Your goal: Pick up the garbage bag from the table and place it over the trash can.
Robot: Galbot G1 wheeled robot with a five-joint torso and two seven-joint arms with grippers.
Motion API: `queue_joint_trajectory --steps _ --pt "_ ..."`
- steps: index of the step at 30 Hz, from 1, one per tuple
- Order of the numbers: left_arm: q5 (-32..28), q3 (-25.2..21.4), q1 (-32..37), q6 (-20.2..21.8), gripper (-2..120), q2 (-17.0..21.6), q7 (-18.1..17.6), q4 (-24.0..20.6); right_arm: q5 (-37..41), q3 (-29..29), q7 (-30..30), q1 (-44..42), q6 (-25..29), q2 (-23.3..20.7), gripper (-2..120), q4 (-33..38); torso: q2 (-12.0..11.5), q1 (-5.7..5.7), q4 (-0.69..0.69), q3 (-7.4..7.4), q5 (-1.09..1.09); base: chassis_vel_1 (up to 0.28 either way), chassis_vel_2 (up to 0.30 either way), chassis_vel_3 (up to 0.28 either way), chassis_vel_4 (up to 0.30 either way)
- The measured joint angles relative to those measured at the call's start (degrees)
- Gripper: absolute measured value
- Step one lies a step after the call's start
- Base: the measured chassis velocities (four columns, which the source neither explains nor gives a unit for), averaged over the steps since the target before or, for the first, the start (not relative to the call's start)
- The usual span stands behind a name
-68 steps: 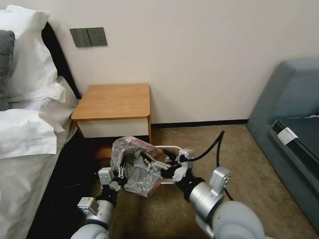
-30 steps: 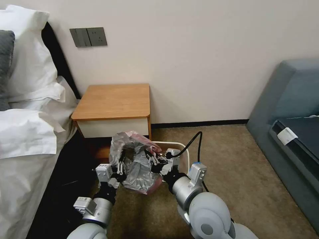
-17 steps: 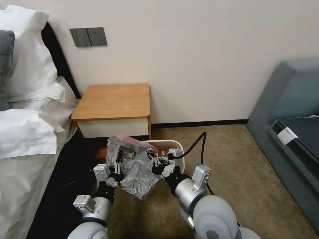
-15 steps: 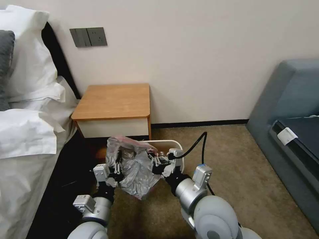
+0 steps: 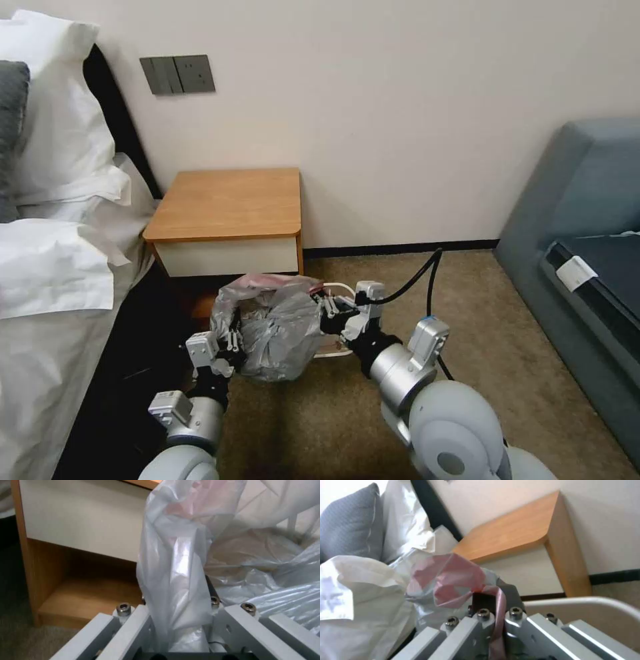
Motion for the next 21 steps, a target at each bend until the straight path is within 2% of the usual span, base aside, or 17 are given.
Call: queue_joint_trajectory --steps 4,6,9,11,13,16,21 --pt "0.0 0.0 0.1 -0.2 7 -0.1 0.1 0.0 -0.6 0.2 0.0 0.4 -0.1 -0.2 4 -0.4 0.0 0.00 0.00 0.00 0.00 0.000 0.000 0.000 0.000" --pt "0.0 0.0 0.2 -0.7 7 -0.2 0.5 -0.4 -1.4 0.4 0.2 1.2 -0.1 -0.3 17 -1.2 0.0 0.00 0.00 0.00 0.00 0.000 0.000 0.000 0.000" --pt "0.1 0.1 0.3 -1.0 7 -0.3 1.0 -0.6 -2.0 0.5 0.1 1.9 -0.1 -0.5 24 -1.7 0.0 0.00 0.00 0.00 0.00 0.000 0.000 0.000 0.000" --pt "0.1 0.1 0.3 -1.1 7 -0.4 1.1 -0.6 -2.1 0.6 0.1 2.1 -0.1 -0.5 22 -1.9 0.0 0.00 0.00 0.00 0.00 0.000 0.000 0.000 0.000" --pt "0.2 0.1 0.3 -1.4 7 -0.5 1.5 -0.7 -2.2 0.7 0.1 3.2 0.0 -0.6 9 -2.8 0.0 0.00 0.00 0.00 0.00 0.000 0.000 0.000 0.000" --pt "0.3 0.1 0.4 -1.5 7 -0.5 1.6 -0.8 -2.3 0.8 0.1 4.1 0.0 -0.9 0 -3.3 0.0 0.00 0.00 0.00 0.00 0.000 0.000 0.000 0.000" --pt "0.3 0.0 0.4 -1.6 7 -0.5 1.7 -1.1 -2.2 1.5 0.1 4.9 0.1 -1.4 0 -3.8 0.0 0.00 0.00 0.00 0.00 0.000 0.000 0.000 0.000"
